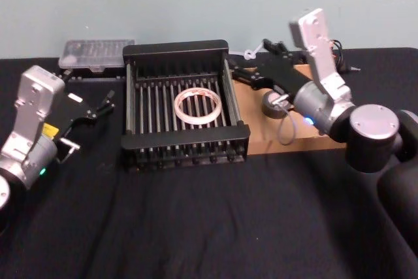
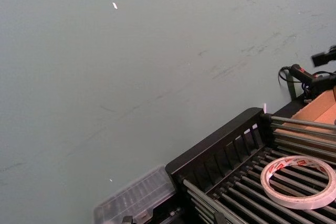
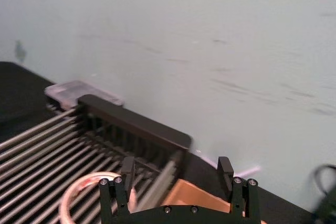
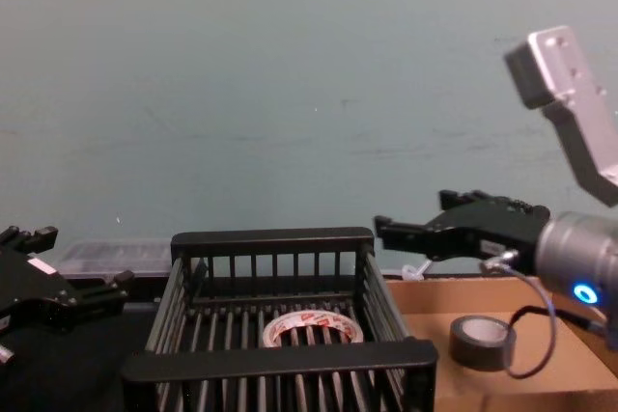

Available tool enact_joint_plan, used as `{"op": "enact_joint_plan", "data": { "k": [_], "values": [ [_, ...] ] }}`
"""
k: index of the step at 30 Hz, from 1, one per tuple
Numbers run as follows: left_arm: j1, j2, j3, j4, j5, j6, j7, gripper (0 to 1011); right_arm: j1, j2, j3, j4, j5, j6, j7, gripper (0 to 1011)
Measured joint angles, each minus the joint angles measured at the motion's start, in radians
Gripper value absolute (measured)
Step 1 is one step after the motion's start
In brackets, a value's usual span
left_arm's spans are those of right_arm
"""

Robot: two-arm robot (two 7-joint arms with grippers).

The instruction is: Pick up the white tape and place it into the black box , Pick up the silver tape and place it into the brown box.

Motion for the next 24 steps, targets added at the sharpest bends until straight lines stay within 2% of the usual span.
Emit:
{"op": "enact_joint_plan", "data": {
  "k": [12, 24],
  "values": [
    [0.0, 0.0, 0.0, 0.0, 0.0, 0.0, 0.0, 1001, -0.103, 0.041, 0.109, -0.106, -0.016, -0.016, -0.093, 1002],
    [0.0, 0.0, 0.0, 0.0, 0.0, 0.0, 0.0, 1001, -0.178, 0.063, 0.18, -0.128, -0.057, -0.02, -0.15, 1002]
  ]
}}
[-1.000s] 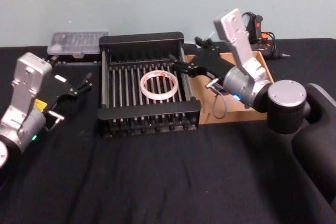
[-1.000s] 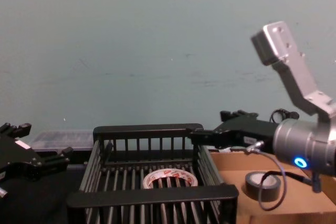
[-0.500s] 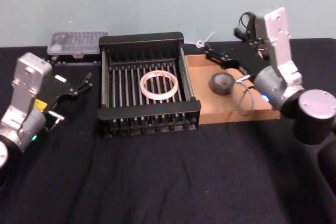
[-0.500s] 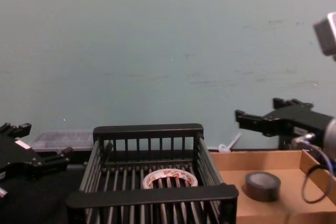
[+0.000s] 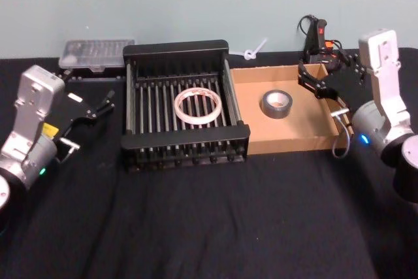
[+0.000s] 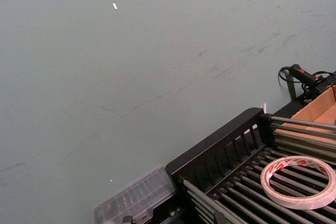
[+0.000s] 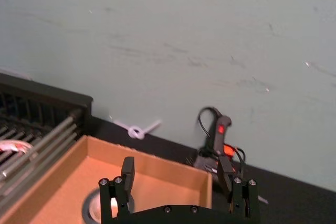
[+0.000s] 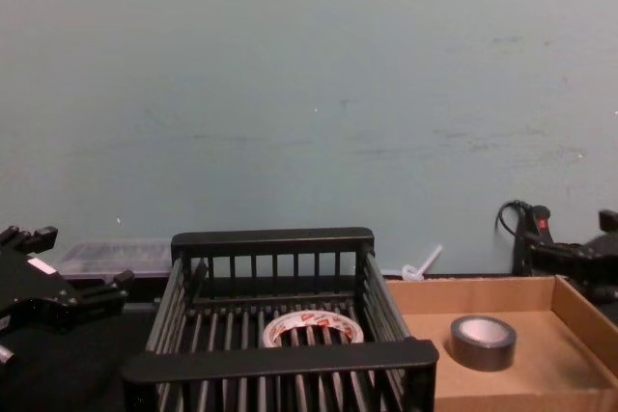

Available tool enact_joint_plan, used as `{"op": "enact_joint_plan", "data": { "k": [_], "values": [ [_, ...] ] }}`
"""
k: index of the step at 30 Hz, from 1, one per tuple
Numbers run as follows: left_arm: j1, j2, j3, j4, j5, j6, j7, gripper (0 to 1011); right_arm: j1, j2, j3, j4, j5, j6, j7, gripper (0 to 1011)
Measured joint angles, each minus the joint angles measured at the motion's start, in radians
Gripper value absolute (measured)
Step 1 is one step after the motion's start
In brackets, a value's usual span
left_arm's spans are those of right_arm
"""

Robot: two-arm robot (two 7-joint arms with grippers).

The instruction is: Pick up the white tape and place it into the black box , Pick up the silver tape and place it into the brown box.

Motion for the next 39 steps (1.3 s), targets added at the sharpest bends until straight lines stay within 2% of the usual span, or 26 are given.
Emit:
{"op": "enact_joint_plan", "data": {
  "k": [14, 39],
  "values": [
    [0.0, 0.0, 0.0, 0.0, 0.0, 0.0, 0.0, 1001, -0.041, -0.016, 0.035, 0.014, -0.037, 0.027, -0.005, 1003],
    [0.0, 0.0, 0.0, 0.0, 0.0, 0.0, 0.0, 1001, -0.041, -0.014, 0.033, 0.015, -0.035, 0.026, -0.003, 1002]
  ]
}}
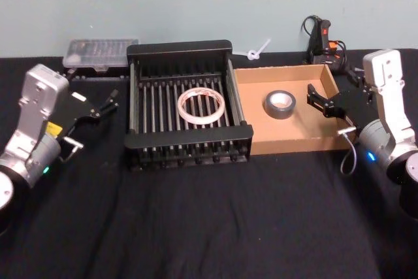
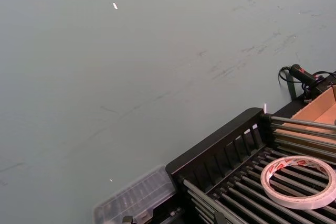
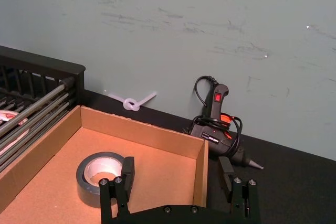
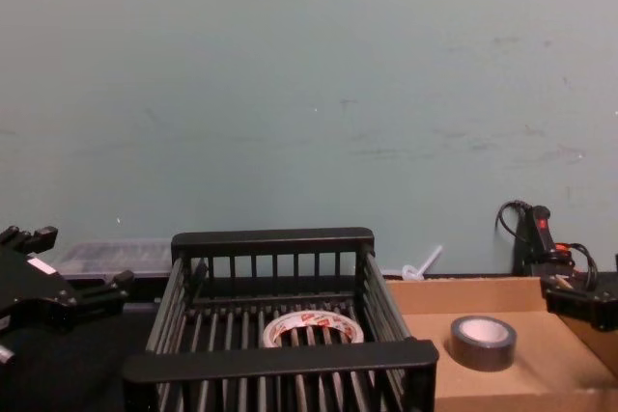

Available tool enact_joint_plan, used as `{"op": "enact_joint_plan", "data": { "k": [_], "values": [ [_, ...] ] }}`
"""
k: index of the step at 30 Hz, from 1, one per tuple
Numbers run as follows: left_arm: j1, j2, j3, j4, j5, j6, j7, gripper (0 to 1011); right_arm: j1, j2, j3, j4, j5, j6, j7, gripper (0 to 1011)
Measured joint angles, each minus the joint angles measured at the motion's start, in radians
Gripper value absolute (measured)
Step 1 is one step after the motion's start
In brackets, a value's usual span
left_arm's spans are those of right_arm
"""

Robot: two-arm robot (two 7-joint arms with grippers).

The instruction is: Pick up the white tape and place it into the black box , Pick up the silver tape and place it into the brown box.

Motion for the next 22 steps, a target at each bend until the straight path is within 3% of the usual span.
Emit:
{"op": "enact_joint_plan", "data": {
  "k": [22],
  "values": [
    [0.0, 0.0, 0.0, 0.0, 0.0, 0.0, 0.0, 1001, 0.001, 0.0, 0.0, 0.0, 0.002, -0.001, 0.0, 1003]
  ]
}}
